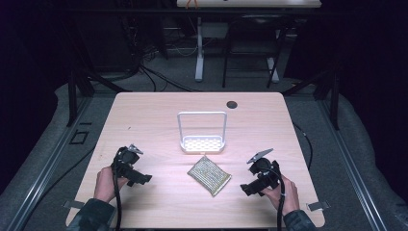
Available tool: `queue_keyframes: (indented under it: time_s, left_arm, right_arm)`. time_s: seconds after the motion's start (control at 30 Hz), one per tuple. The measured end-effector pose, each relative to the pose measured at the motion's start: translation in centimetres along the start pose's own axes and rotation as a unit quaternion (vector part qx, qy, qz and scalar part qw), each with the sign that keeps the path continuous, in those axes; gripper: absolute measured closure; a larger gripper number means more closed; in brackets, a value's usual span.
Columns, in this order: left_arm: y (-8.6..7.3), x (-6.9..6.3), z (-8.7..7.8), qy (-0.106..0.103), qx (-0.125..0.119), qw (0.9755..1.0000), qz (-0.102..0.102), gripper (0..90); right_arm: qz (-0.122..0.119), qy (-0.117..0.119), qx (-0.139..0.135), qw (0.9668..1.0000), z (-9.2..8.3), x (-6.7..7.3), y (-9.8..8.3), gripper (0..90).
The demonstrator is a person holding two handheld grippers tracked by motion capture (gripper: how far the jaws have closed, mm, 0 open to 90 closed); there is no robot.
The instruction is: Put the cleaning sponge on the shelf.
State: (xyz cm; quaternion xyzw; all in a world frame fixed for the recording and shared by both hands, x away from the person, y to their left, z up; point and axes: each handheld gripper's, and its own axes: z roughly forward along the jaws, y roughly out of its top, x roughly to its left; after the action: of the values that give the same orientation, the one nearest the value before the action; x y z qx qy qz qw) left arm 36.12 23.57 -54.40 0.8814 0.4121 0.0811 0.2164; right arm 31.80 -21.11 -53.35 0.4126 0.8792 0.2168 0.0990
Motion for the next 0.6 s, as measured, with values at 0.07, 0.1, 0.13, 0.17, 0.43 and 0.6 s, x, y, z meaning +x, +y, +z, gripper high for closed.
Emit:
queue_keyframes:
  time_s: [0.07,0.1,0.13,0.17,0.43,0.6]
  left_arm:
    - [0.0,0.0,0.0,0.001,0.0,1.0,0.001,0.7]
    - [0.0,0.0,0.0,0.0,0.0,1.0,-0.001,0.6]
    - [0.0,0.0,0.0,0.0,0.0,1.0,0.0,0.6]
    - [0.0,0.0,0.0,0.0,0.0,1.0,0.0,0.6]
    - [0.0,-0.1,0.1,-0.003,0.001,1.0,-0.001,0.5]
    - [0.0,-0.1,0.1,-0.004,0.001,1.0,-0.001,0.5]
  right_arm:
    - [-0.006,0.002,-0.004,1.0,0.1,0.3,0.3,0.0]
    - [-0.01,0.003,-0.007,0.9999,0.2,0.5,0.5,0.0]
    - [-0.01,0.006,-0.008,0.9999,0.3,0.7,0.6,0.0]
    - [-0.01,0.006,-0.008,0.9999,0.3,0.7,0.6,0.0]
    - [-0.036,0.027,-0.009,0.9989,1.6,3.0,2.5,0.0]
    - [-0.049,0.043,-0.011,0.9978,2.3,4.1,3.3,0.0]
